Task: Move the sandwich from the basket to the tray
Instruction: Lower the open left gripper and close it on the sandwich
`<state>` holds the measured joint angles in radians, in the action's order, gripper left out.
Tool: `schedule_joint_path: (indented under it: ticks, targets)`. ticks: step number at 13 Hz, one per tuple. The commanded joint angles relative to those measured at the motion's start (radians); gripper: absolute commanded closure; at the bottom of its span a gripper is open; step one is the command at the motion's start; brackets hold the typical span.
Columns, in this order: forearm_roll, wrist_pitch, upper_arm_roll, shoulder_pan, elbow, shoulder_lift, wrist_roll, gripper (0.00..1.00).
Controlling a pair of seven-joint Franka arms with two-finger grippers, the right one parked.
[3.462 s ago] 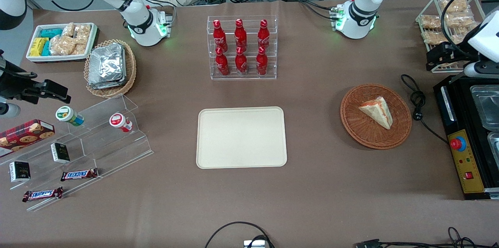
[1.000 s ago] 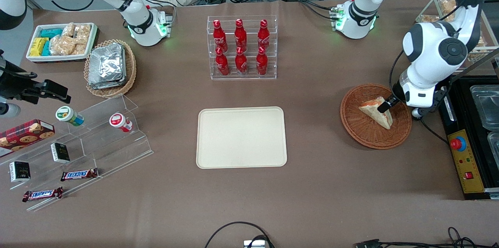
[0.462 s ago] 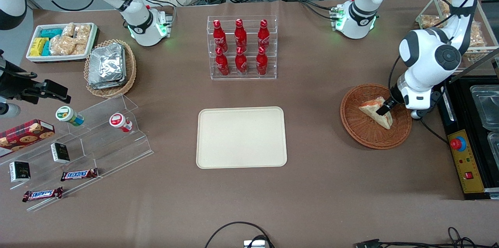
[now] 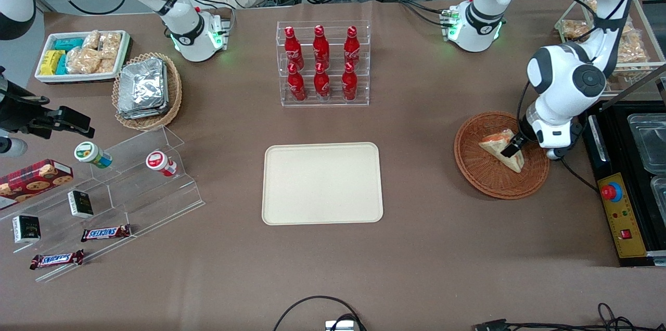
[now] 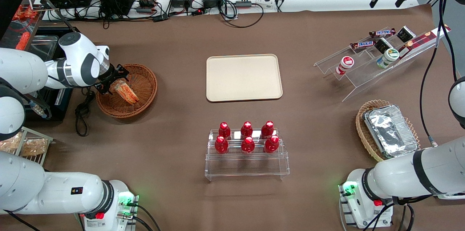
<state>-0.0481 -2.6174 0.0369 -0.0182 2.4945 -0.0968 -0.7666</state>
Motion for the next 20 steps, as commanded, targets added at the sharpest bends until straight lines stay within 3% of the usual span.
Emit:
schedule_joint_path:
  ticks: [1,4,5,6,11,14,17,20]
  targets:
    - [-0.010,-0.058,-0.005,-0.006,0.018,-0.018,-0.026,0.12]
    - [-0.010,-0.062,-0.005,-0.012,0.020,-0.023,-0.026,0.62]
    - [-0.010,-0.062,-0.005,-0.013,0.020,-0.023,-0.026,0.72]
    - [-0.010,-0.061,-0.005,-0.022,0.020,-0.023,-0.026,0.76]
    - [0.016,0.051,-0.014,-0.060,-0.008,0.052,-0.013,0.78]
    - [0.105,0.164,-0.035,-0.081,-0.049,0.097,-0.002,0.78]
    - [0.186,0.333,-0.089,-0.082,-0.155,0.118,0.010,0.78]
    - [0.186,0.474,-0.161,-0.082,-0.281,0.104,0.111,0.77]
